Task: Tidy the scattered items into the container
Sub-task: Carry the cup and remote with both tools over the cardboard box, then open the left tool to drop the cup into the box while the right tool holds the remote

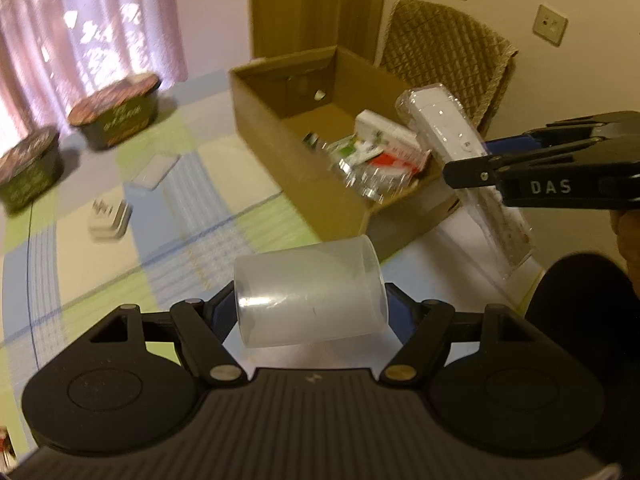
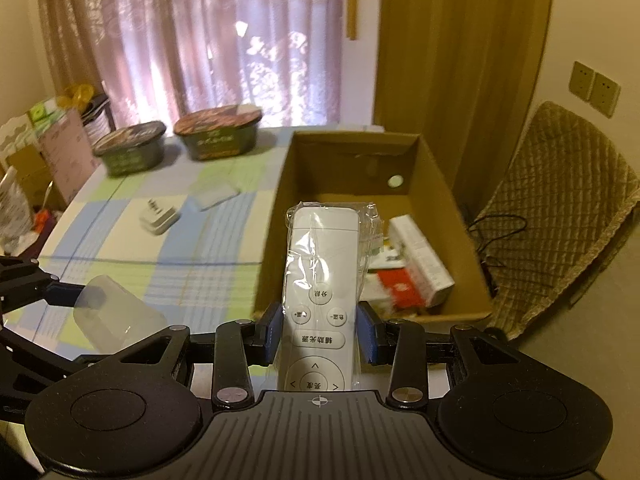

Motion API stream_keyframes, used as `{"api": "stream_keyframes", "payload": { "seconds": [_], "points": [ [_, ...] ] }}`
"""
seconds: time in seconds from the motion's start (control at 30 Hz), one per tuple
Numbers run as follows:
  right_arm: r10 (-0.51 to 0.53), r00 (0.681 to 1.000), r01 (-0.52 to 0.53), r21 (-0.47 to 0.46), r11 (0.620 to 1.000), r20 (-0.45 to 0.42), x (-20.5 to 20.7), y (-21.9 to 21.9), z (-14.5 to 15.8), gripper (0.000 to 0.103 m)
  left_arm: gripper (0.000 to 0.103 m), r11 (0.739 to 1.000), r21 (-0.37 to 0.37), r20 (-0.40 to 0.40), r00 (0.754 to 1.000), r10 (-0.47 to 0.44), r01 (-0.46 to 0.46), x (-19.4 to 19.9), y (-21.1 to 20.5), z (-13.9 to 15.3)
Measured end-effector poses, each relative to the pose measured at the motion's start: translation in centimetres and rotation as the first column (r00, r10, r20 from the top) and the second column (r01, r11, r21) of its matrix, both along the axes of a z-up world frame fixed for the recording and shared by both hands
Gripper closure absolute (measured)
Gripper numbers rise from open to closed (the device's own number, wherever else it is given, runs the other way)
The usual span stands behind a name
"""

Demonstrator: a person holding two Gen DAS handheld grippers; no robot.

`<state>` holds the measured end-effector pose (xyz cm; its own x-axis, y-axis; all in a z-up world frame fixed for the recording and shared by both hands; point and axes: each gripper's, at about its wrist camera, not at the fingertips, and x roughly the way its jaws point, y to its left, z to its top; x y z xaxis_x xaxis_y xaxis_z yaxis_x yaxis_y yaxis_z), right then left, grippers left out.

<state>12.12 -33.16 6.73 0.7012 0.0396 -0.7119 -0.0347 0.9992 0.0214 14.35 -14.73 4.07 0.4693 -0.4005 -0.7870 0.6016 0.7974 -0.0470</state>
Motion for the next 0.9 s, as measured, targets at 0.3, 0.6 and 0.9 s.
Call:
{"api": "stream_keyframes", "payload": {
  "seconds": [0.3,0.6,0.9],
  "points": [
    [-0.02,1.0,0.02,-0.015,1.0,0.005,3.6,-3.6,1.2,0.061,0.032,0.997,-0.051,0.044,0.997,-0.059,0.062,3.9,-5.1,1.8],
    [-0.001,1.0,0.001,-0.024,1.0,-0.012,7.3,-6.5,0.7,0.061,0.032,0.994,-0.069,0.045,0.996,-0.08,0.083,7.8,-9.2,1.7],
    [-0.026,0.999,0.025,-0.013,1.0,-0.04,9.3,-9.0,-1.2,0.061,0.032,0.992,-0.067,0.032,0.994,-0.1,0.102,10.4,-12.1,-0.2]
  ]
}}
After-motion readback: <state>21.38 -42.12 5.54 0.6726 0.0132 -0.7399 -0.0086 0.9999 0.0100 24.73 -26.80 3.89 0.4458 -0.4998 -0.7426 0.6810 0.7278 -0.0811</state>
